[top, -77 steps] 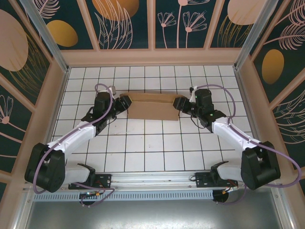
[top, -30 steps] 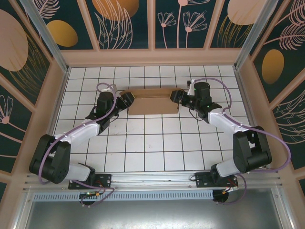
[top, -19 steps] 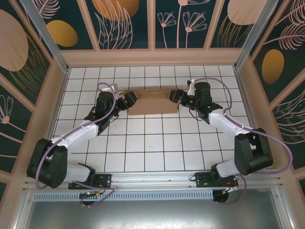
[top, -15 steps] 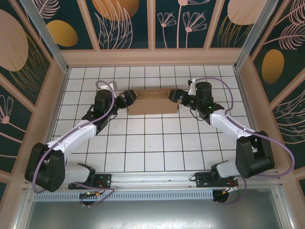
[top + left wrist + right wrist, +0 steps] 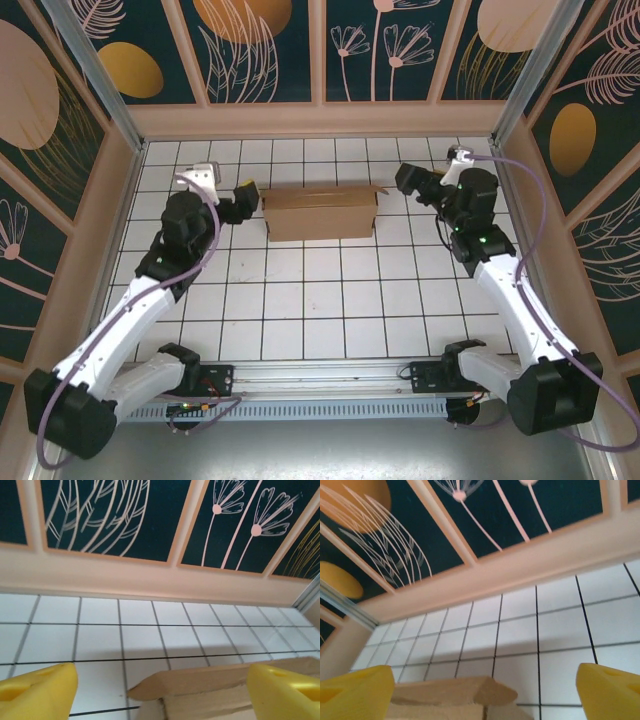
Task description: Fold the paper box
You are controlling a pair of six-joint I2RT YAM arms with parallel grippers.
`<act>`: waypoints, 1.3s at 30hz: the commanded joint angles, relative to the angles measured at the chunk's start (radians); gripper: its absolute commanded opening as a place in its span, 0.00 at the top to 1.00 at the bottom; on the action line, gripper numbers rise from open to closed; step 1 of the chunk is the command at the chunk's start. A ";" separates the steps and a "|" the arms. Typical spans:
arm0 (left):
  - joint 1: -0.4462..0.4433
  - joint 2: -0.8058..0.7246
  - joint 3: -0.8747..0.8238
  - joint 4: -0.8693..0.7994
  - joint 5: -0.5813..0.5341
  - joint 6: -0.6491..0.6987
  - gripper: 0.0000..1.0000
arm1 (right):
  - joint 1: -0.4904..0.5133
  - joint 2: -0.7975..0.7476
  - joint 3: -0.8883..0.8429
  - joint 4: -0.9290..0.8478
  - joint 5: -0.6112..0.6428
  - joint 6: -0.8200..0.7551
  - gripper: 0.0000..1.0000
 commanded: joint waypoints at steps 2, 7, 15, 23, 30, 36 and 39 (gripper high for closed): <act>0.005 -0.058 -0.073 0.073 -0.050 0.217 0.14 | 0.039 0.058 0.053 0.044 -0.100 -0.239 0.20; 0.009 -0.094 -0.278 0.333 -0.013 0.474 0.18 | 0.171 0.033 0.021 0.124 -0.109 -0.668 0.24; 0.146 0.058 -0.416 0.696 0.310 0.656 0.20 | 0.187 0.105 0.106 0.003 -0.237 -0.954 0.35; 0.235 0.180 -0.368 0.681 0.473 0.772 0.32 | 0.218 0.083 0.131 -0.045 -0.183 -0.867 0.51; 0.238 0.260 -0.249 0.515 0.559 0.904 0.40 | 0.226 0.000 0.076 -0.122 -0.109 -0.801 0.55; 0.237 0.332 -0.178 0.455 0.584 0.944 0.44 | 0.226 -0.037 0.080 -0.198 -0.077 -0.792 0.55; 0.237 0.363 -0.153 0.454 0.595 0.937 0.47 | 0.226 -0.050 0.082 -0.212 -0.064 -0.784 0.57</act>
